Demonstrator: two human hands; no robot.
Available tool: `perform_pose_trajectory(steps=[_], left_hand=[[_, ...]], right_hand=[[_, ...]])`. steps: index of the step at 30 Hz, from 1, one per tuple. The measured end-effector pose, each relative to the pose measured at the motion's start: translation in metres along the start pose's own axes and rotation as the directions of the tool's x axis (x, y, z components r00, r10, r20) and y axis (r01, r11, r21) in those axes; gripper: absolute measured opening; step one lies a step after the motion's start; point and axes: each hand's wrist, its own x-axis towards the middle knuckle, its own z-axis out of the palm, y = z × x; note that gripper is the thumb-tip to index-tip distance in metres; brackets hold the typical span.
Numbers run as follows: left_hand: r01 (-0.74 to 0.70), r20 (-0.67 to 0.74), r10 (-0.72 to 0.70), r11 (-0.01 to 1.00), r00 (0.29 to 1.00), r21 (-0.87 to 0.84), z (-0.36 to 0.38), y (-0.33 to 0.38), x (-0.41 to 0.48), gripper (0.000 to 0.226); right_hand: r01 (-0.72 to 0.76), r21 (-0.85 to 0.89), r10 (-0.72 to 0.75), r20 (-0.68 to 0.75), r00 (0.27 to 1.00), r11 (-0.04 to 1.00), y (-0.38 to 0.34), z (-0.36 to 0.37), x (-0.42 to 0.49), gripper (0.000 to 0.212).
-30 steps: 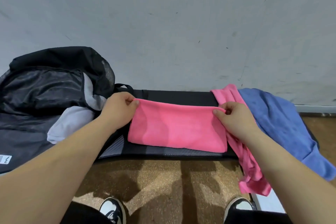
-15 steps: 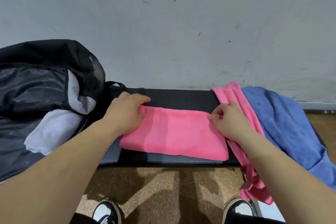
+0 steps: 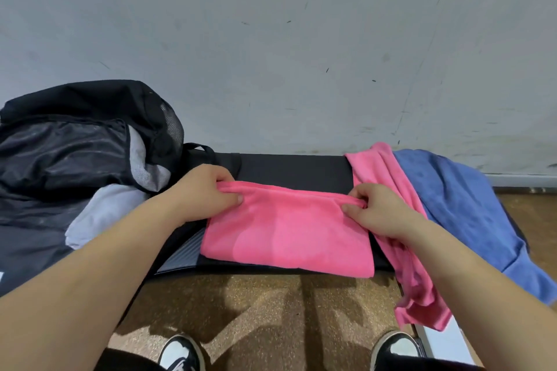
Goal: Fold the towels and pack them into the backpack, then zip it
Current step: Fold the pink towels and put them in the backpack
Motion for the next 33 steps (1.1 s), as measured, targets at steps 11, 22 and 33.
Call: perform_pose_trajectory(steps=[11,22,33], left_hand=[[-0.004,-0.315,-0.093,0.955,0.945,-0.296,-0.03,0.001,-0.042,0.025],[-0.185,-0.183,0.097,0.803,0.978,-0.566,0.02,0.076,-0.081,0.008],[-0.197,-0.124,0.153,0.778,0.98,-0.597,0.022,0.08,-0.079,0.022]], right_hand=[[0.038,0.69,0.092,-0.151,0.984,0.723,-0.048,0.012,-0.025,0.045],[0.192,0.853,-0.05,-0.192,0.98,0.485,-0.126,0.034,-0.071,0.015],[0.219,0.802,-0.118,-0.184,0.976,0.556,-0.121,0.024,-0.069,0.026]])
